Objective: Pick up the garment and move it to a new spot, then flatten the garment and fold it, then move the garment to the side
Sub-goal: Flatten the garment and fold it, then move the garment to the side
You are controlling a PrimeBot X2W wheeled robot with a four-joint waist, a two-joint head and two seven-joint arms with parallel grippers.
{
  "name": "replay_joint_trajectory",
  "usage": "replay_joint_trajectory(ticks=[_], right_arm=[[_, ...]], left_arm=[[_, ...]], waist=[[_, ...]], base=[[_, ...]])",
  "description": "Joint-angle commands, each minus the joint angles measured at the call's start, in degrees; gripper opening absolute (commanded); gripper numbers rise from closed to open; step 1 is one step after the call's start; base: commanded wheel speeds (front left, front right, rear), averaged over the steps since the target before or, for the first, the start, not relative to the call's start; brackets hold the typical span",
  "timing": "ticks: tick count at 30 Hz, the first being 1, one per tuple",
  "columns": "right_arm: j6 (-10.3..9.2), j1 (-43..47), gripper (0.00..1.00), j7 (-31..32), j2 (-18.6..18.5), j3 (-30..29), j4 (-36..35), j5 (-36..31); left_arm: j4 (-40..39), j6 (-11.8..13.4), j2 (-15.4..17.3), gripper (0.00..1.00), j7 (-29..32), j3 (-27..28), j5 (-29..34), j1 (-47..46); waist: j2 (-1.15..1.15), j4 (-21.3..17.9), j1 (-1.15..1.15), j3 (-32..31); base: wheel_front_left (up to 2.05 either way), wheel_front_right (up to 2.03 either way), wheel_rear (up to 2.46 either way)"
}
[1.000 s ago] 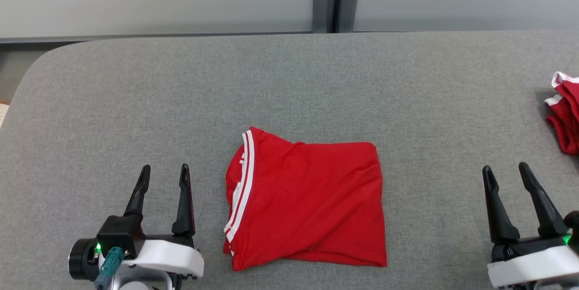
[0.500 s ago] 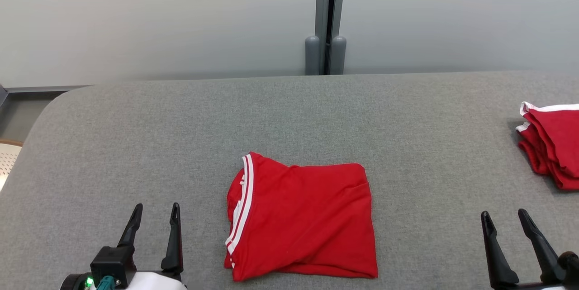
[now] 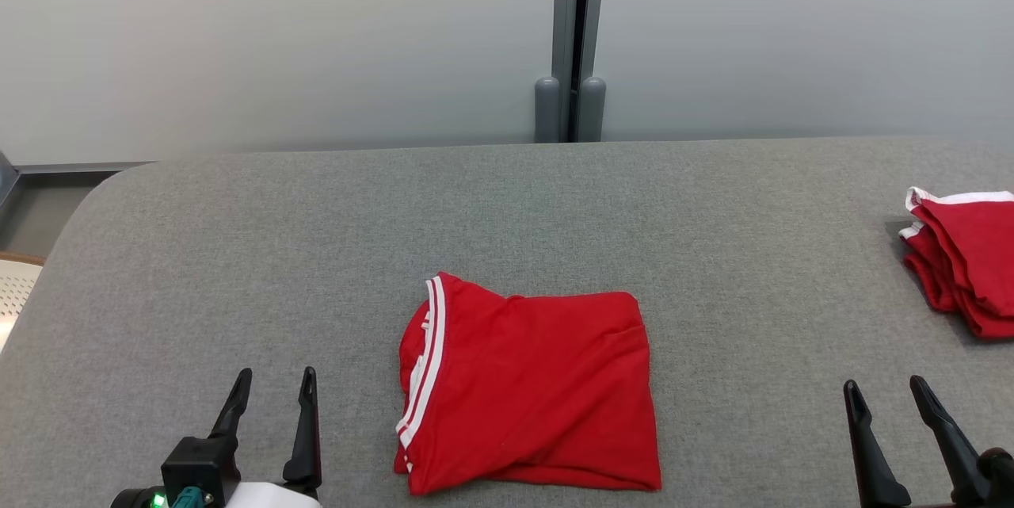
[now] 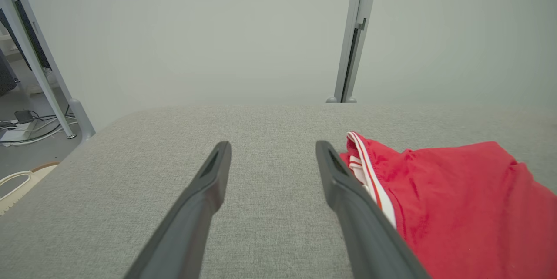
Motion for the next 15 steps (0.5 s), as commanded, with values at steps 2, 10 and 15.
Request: replay_joint_trajectory(ticks=[2, 10, 15], right_arm=[[0.0, 0.0, 1.0, 0.0, 0.1, 0.0, -0.3, -0.4], [0.0, -0.5, 1.0, -0.3, 0.0, 0.0, -0.2, 0.0], [0.0, -0.4, 1.0, -0.4, 0.1, -0.3, -0.1, 0.2]], left_arm=[[0.2, 0.4, 0.1, 1.0, 0.0, 0.0, -0.3, 0.1], [0.5, 0.7, 0.0, 1.0, -0.2, -0.3, -0.6, -0.4], [0.6, 1.0, 0.0, 1.0, -0.3, -0.5, -0.6, -1.0]], waist=[[0.0, 0.0, 0.0, 0.1], [0.0, 0.0, 0.0, 0.1], [0.0, 0.3, 0.0, 0.1]], base=[[0.0, 0.0, 0.0], [0.0, 0.0, 0.0], [0.0, 0.0, 0.0]])
